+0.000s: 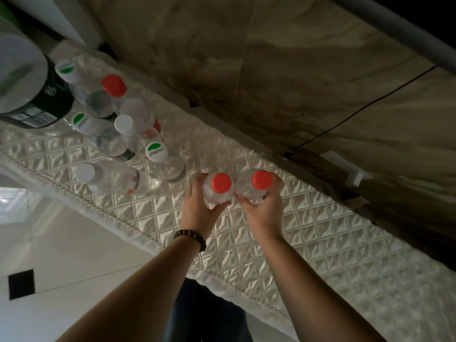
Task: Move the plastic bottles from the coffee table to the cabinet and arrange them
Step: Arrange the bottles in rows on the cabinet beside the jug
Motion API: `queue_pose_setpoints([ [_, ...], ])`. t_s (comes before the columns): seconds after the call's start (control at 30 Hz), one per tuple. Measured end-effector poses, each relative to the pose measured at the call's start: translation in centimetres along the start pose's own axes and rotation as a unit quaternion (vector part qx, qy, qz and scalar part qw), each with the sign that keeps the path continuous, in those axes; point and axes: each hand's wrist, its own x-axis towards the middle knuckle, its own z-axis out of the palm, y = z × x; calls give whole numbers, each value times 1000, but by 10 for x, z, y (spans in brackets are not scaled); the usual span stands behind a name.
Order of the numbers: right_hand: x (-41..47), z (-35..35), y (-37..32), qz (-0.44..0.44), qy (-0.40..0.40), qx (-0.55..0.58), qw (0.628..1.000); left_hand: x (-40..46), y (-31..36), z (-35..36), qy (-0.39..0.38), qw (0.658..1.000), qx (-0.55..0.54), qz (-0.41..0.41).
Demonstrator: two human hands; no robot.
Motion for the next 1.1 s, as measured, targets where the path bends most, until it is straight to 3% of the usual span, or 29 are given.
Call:
queue_pose_setpoints([
  [0.2,-1,2,-3,1,-16,-8,1000,-5,1,-3,0,1000,20,-1],
  [0.47,-20,-32,-34,-13,-64,-56,996,-31,27,-37,6,989,143,44],
  [0.73,-65,-90,-107,-136,-88,-165,973,-98,98,-109,47,963,251,89],
  [0.93,-93,-108,-154,-235,-108,-287,922,-133,126,-170,87,941,324,48],
  [1.1,-107,-91,-185,-264,-130,-303,906,-144,125,-214,118,939,323,12],
])
